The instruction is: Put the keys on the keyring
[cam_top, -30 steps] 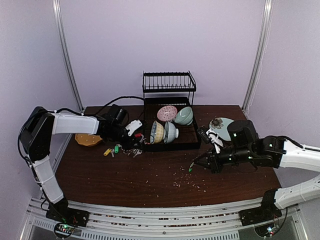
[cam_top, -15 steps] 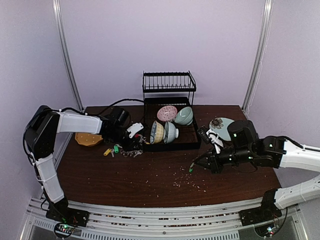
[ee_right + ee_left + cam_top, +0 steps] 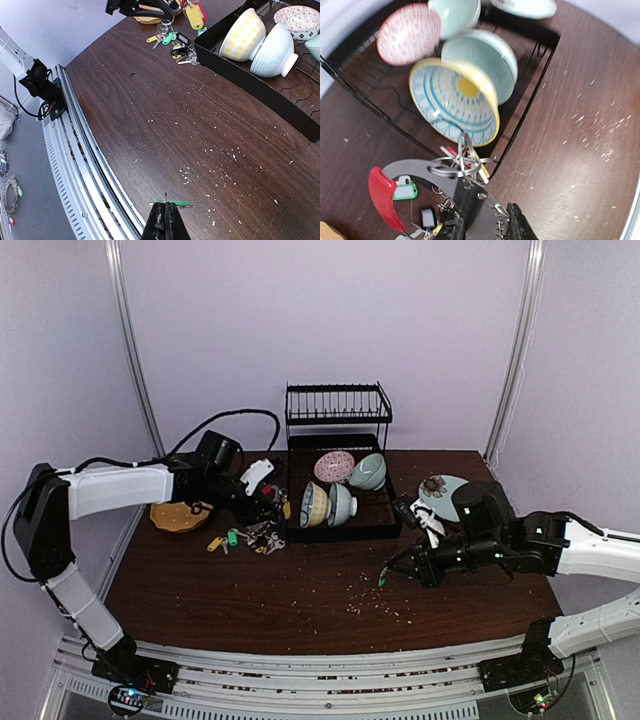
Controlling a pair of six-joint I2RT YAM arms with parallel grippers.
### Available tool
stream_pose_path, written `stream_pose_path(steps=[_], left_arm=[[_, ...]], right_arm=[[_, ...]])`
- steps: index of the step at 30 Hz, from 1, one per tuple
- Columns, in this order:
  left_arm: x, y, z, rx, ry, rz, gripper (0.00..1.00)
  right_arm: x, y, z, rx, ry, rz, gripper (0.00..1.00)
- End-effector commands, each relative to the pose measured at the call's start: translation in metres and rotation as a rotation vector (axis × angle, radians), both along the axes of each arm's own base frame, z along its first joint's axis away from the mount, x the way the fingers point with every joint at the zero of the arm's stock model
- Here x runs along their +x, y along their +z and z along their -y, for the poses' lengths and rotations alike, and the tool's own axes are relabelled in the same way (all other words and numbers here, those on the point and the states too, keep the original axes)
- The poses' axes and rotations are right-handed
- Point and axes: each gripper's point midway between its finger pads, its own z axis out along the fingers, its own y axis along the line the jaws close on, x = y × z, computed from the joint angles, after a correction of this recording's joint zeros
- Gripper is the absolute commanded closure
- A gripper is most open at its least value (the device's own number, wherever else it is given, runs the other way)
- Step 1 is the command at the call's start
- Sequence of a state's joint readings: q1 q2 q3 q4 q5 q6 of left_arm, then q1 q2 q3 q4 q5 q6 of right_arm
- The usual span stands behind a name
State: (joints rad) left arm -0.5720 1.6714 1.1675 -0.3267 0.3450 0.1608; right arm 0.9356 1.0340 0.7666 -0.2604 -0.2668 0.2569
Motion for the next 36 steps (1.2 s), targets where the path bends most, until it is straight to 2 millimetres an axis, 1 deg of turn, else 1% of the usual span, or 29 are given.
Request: stream_pose_path(steps=[1, 5, 8, 10, 11, 12, 14, 16, 18, 19, 20, 21, 26, 30, 31, 33, 34, 36], left_arm=[[-0.016, 0.062, 0.003, -0.161, -0.011, 0.064, 1.0], [-0.038, 0.089, 0.0, -0.237, -0.013, 0.076, 1.0], [-0.07, 0.103, 0.009, -0.295, -0.063, 0.053, 1.0], [-0.096, 0.102, 0.02, -0.318, -0.112, 0.005, 1.0], [-0.109, 0.097, 0.027, -0.315, -0.13, -0.023, 1.0], [-0.122, 0.087, 0.032, -0.295, -0.146, -0.058, 1.0], [-0.144, 0.064, 0.043, -0.229, -0.164, -0.122, 1.0], [-0.161, 0.033, 0.05, -0.129, -0.174, -0.175, 1.0], [-0.17, -0.005, 0.05, 0.006, -0.178, -0.22, 1.0], [-0.172, -0.015, 0.048, 0.05, -0.175, -0.218, 1.0], [-0.17, -0.032, 0.046, 0.106, -0.166, -0.231, 1.0], [-0.17, -0.042, 0.045, 0.14, -0.164, -0.241, 1.0], [-0.167, -0.081, 0.058, 0.215, -0.198, -0.3, 1.0], [-0.163, -0.108, 0.064, 0.292, -0.227, -0.316, 1.0], [-0.16, -0.112, 0.065, 0.306, -0.223, -0.312, 0.98], [-0.155, -0.115, 0.067, 0.322, -0.215, -0.301, 0.91], [-0.152, -0.114, 0.069, 0.319, -0.213, -0.29, 0.82], [-0.145, -0.107, 0.073, 0.302, -0.201, -0.253, 0.7]], right_arm=[[0.003, 0.018, -0.005, 0.024, 0.014, 0.033, 1.0], [0.004, 0.024, -0.006, 0.028, 0.025, 0.045, 1.0], [0.001, 0.029, -0.009, 0.038, 0.05, 0.044, 1.0], [-0.002, 0.034, -0.011, 0.049, 0.068, 0.043, 1.0], [-0.003, 0.035, -0.012, 0.054, 0.076, 0.042, 1.0], [-0.004, 0.037, -0.012, 0.057, 0.081, 0.043, 1.0], [-0.005, 0.039, -0.01, 0.057, 0.08, 0.046, 1.0], [-0.005, 0.039, -0.009, 0.054, 0.08, 0.05, 1.0], [-0.006, 0.041, -0.008, 0.053, 0.079, 0.052, 1.0], [-0.006, 0.041, -0.007, 0.052, 0.077, 0.052, 1.0], [-0.006, 0.041, -0.006, 0.051, 0.075, 0.054, 1.0], [-0.006, 0.041, -0.006, 0.051, 0.074, 0.054, 1.0], [-0.006, 0.039, -0.002, 0.04, 0.063, 0.055, 1.0], [-0.006, 0.036, -0.001, 0.033, 0.059, 0.054, 1.0], [-0.006, 0.035, -0.001, 0.031, 0.059, 0.05, 1.0], [-0.006, 0.033, -0.001, 0.028, 0.061, 0.053, 1.0], [-0.005, 0.032, -0.001, 0.024, 0.062, 0.054, 1.0], [-0.006, 0.031, -0.002, 0.019, 0.066, 0.053, 1.0]])
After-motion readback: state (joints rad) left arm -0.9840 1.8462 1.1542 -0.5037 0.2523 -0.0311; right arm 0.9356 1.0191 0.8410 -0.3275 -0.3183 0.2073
